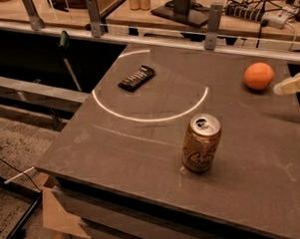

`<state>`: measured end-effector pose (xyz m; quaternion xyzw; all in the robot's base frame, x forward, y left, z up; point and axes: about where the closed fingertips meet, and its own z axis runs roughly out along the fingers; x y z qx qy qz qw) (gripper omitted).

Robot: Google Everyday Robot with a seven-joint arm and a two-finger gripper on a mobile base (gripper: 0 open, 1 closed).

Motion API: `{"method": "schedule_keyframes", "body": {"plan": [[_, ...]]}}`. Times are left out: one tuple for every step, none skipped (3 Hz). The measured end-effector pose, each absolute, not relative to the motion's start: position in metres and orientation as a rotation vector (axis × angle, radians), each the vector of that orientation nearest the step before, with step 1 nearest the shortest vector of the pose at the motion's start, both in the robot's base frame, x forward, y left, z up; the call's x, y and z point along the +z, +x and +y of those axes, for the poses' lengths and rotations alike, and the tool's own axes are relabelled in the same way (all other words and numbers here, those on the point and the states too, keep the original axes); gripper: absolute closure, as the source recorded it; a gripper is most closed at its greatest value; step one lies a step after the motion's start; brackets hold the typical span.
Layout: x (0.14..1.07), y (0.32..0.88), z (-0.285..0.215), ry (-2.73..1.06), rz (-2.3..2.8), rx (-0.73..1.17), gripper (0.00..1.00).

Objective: Move orange near orange can

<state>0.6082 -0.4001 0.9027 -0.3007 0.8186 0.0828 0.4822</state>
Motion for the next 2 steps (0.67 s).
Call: {"method": "schedule_keyframes", "body": {"plan": [[0.873,0.618,-0.395,-0.71,2.076,0.258,0.0],[0.858,0.627,-0.386,-0.731,2.105,0.293,0.0]]}}
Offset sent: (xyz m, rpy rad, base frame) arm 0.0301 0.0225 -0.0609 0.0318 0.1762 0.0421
